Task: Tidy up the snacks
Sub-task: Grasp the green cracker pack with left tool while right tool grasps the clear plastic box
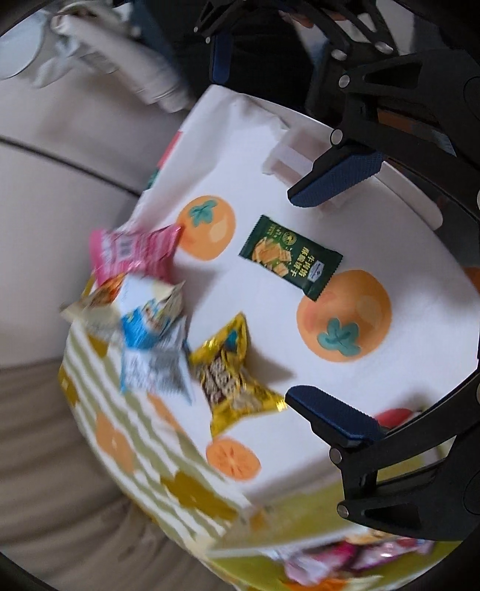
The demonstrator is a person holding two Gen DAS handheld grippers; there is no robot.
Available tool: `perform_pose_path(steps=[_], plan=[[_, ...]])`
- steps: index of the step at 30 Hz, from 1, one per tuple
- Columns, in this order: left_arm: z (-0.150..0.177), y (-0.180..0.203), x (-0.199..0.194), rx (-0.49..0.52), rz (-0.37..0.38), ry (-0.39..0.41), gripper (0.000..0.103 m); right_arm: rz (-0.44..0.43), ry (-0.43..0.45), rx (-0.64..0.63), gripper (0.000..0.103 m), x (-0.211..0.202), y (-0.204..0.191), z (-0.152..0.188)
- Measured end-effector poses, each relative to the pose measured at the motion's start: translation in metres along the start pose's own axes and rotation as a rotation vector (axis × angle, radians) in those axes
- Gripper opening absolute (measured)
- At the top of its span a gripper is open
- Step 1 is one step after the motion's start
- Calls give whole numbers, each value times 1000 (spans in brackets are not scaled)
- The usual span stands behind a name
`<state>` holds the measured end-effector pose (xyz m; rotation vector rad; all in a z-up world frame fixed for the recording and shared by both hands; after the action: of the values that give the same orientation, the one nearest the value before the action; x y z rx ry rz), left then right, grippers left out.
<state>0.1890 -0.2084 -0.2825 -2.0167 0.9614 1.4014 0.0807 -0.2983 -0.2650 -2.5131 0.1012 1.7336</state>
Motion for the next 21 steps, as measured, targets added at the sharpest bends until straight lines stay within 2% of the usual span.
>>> perform_pose_path(steps=[5,8,16,18,21], plan=[[-6,11,37,98,61,-67,91,-2,-65,-2,102,33,-18,13],[-6,19,61,142,102,-115,82,8,-102,-7,102,51,-24,17],[1,35,99,221,150,-186,80,36,-167,-5,102,82,-26,23],[4,36,104,226,157,-205,65,44,-180,-6,102,86,-26,25],[3,36,107,229,154,-210,62,50,-192,-8,102,91,-26,26]])
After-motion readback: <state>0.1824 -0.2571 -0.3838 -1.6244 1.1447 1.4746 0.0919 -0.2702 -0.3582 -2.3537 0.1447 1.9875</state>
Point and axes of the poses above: each gripper's, at about its wrist camera, not at the fingertips, and x roughly the way its jaws point, y to its right, z to its underside, the point moved 9 cm from there along x, roughly the way its jaws point, and after that the axes turned 7 degrees about -y, right-handed, at the moved point
